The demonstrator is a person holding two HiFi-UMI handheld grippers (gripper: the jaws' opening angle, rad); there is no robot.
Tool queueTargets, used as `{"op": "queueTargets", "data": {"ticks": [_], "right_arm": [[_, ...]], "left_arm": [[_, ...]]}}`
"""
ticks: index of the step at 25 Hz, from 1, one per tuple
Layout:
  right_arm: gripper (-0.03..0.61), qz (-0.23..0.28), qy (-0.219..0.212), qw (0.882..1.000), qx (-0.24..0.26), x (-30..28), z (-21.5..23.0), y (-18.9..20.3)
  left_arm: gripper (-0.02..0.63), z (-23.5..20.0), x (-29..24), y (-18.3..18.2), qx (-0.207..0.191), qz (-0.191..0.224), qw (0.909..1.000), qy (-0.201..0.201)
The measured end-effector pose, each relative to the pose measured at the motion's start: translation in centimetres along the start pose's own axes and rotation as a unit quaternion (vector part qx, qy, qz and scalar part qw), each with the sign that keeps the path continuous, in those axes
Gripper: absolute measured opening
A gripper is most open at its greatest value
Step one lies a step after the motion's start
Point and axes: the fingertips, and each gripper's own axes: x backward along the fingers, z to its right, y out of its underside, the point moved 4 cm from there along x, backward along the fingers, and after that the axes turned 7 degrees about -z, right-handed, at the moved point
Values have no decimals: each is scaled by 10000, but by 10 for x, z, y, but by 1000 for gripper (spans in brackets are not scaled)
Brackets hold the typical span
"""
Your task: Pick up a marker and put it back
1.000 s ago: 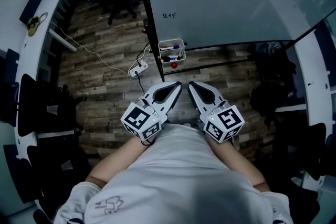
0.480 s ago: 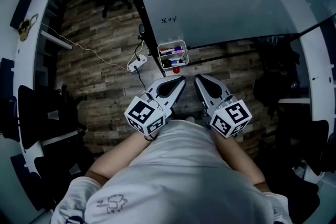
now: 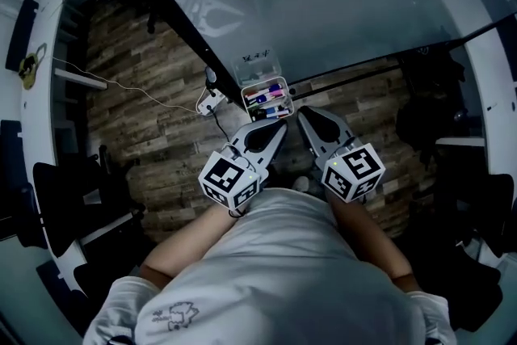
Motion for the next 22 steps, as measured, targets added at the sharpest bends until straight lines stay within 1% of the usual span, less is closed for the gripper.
{"op": "queueTargets", "data": {"ticks": [3,5,9,11,14,19,22], "right_arm": [[14,-113,159,9998,-33,-14,15,3],[15,-170,192,9996,-72,-23,22,5],[58,-310,238,9991,-181,-36,31,12],[77,-389,311,9987,-141,-41,34,16],[87,-479,412,9980,-32,-49,39,19],[94,-627,455,9969,158,-61,41,23],[94,-708,463,9963,173,-69,46,28]], "left_arm": [[6,-10,-6,4,71,-108,9999,32],[6,-17,-10,3,121,-142,9998,57],[6,-25,-16,0,177,-180,9996,110],[6,-29,-18,1,195,-220,9995,126],[6,-35,-21,3,219,-274,9993,135],[6,-41,-20,10,256,-425,9987,116],[6,-45,-20,13,265,-499,9984,79]]}}
